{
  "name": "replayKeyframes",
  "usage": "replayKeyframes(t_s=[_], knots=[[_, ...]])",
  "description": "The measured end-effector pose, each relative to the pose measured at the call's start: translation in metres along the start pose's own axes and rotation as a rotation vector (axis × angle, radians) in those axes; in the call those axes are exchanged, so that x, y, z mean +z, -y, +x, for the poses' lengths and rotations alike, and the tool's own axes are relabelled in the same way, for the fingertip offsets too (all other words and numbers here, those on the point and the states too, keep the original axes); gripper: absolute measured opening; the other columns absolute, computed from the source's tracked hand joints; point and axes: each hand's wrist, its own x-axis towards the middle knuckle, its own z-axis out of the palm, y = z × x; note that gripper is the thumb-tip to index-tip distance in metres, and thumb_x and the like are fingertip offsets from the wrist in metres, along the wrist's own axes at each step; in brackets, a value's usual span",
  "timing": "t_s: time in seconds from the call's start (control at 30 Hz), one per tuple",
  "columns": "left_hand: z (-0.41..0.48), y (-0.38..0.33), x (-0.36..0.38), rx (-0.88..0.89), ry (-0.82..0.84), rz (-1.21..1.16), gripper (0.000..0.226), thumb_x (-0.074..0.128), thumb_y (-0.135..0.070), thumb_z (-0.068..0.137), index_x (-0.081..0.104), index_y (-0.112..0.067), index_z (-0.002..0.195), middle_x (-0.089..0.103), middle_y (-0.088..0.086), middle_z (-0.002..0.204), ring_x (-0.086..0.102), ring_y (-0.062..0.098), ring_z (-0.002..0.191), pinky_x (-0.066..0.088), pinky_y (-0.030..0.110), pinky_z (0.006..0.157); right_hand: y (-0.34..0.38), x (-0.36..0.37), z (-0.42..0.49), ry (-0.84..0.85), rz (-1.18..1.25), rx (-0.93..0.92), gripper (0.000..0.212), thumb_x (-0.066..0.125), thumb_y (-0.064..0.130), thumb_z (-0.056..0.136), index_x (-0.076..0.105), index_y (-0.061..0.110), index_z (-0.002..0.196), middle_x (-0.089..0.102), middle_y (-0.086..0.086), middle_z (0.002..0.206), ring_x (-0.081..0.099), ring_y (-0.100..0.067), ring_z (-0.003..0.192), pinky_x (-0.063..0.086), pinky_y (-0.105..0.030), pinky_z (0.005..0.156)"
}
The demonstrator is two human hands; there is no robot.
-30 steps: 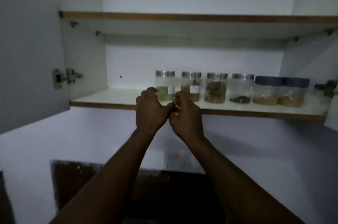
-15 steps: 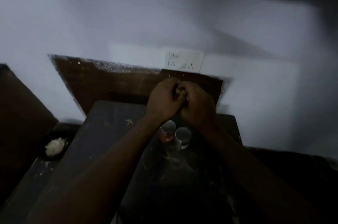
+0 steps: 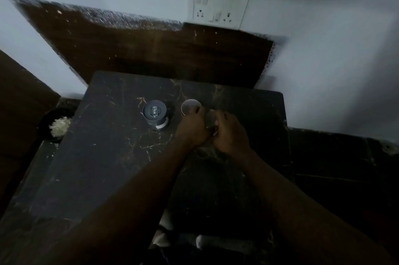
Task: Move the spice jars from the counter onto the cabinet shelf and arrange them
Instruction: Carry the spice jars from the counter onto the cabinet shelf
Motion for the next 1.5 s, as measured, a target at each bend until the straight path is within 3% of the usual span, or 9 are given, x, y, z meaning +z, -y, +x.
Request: replayKeyframes(t_s=[0.2, 0.47, 0.67, 0.83, 0.97, 1.17, 1.27, 1.37, 1.5], knots=[[0.028, 0.012, 0.030, -0.029, 0.040, 0.138, 0.095, 0.078, -0.046, 0.081, 0.031, -0.015, 0.158, 0.034, 0.014, 0.160, 0.045, 0.037, 0.140, 0.047, 0.056, 0.106, -0.031, 0.024, 0.016, 0.000, -0.036, 0.087, 0.086, 0.082, 0.041, 0.072, 0.039, 0.022, 0.143, 0.044, -0.010, 0.142, 0.048, -0.032, 0.125, 0.053, -0.046, 0.091], [0.040, 0.014, 0.053, -0.003, 0.028, 0.261, 0.092, 0.075, -0.038, 0.081, 0.030, -0.021, 0.159, 0.041, 0.008, 0.154, 0.062, 0.036, 0.118, 0.057, 0.049, 0.085, -0.056, 0.047, 0.033, 0.179, 0.128, 0.108, 0.109, 0.081, 0.034, 0.080, 0.013, 0.013, 0.163, 0.032, -0.017, 0.161, 0.040, -0.038, 0.143, 0.042, -0.049, 0.110], [0.021, -0.002, 0.033, 0.046, -0.164, 0.162, 0.090, 0.068, -0.056, 0.073, 0.039, -0.025, 0.152, 0.053, 0.004, 0.146, 0.065, 0.031, 0.113, 0.056, 0.041, 0.076, -0.050, 0.032, 0.019, -0.021, 0.237, 0.056, 0.095, 0.076, 0.027, 0.084, 0.023, 0.015, 0.161, 0.042, -0.014, 0.154, 0.048, -0.031, 0.137, 0.046, -0.048, 0.106], [0.001, -0.032, -0.016, 0.078, -0.371, 0.051, 0.091, 0.074, -0.067, 0.072, 0.047, -0.025, 0.148, 0.057, -0.003, 0.134, 0.058, 0.017, 0.114, 0.054, 0.036, 0.088, -0.017, -0.006, 0.009, -0.128, 0.424, 0.011, 0.108, 0.083, 0.038, 0.077, 0.013, 0.037, 0.160, 0.041, -0.002, 0.158, 0.047, -0.016, 0.140, 0.047, -0.037, 0.109], [-0.020, -0.051, -0.068, 0.193, -0.540, -0.037, 0.089, 0.080, -0.063, 0.072, 0.054, -0.018, 0.144, 0.057, -0.001, 0.131, 0.048, 0.016, 0.116, 0.045, 0.034, 0.094, 0.034, -0.046, 0.012, -0.216, 0.451, -0.090, 0.106, 0.077, 0.048, 0.073, 0.018, 0.029, 0.159, 0.041, 0.000, 0.157, 0.039, 0.001, 0.138, 0.033, -0.009, 0.106], [-0.050, -0.057, -0.170, 0.463, -0.569, -0.322, 0.081, 0.080, -0.043, 0.084, 0.045, -0.008, 0.149, 0.052, 0.003, 0.142, 0.051, 0.024, 0.134, 0.047, 0.048, 0.107, 0.125, -0.107, 0.020, -0.385, 0.612, -0.225, 0.103, 0.088, 0.034, 0.071, 0.027, 0.032, 0.154, 0.050, 0.009, 0.151, 0.054, -0.005, 0.134, 0.053, -0.038, 0.103], [-0.064, -0.055, -0.230, 0.519, -0.554, -0.425, 0.082, 0.082, -0.031, 0.084, 0.040, -0.012, 0.152, 0.052, 0.004, 0.146, 0.053, 0.025, 0.136, 0.050, 0.044, 0.107, 0.178, -0.134, 0.029, -0.495, 0.646, -0.296, 0.096, 0.086, 0.032, 0.067, 0.033, 0.034, 0.147, 0.061, 0.014, 0.138, 0.063, -0.001, 0.120, 0.057, -0.032, 0.095], [-0.073, -0.056, -0.287, 0.557, -0.618, -0.451, 0.080, 0.084, -0.032, 0.082, 0.043, -0.022, 0.151, 0.054, -0.004, 0.145, 0.057, 0.016, 0.130, 0.053, 0.025, 0.096, 0.228, -0.160, 0.044, -0.547, 0.644, -0.389, 0.089, 0.084, 0.031, 0.068, 0.034, 0.034, 0.142, 0.065, 0.017, 0.129, 0.068, -0.001, 0.109, 0.060, -0.027, 0.082], [-0.079, -0.062, -0.358, 0.631, -0.709, -0.518, 0.071, 0.085, -0.034, 0.082, 0.050, -0.032, 0.144, 0.056, -0.012, 0.141, 0.061, 0.013, 0.123, 0.058, 0.023, 0.087, 0.292, -0.195, 0.064, -0.650, 0.567, -0.483, 0.085, 0.079, 0.046, 0.070, 0.034, 0.039, 0.142, 0.059, 0.023, 0.135, 0.061, 0.002, 0.117, 0.058, -0.020, 0.082]])
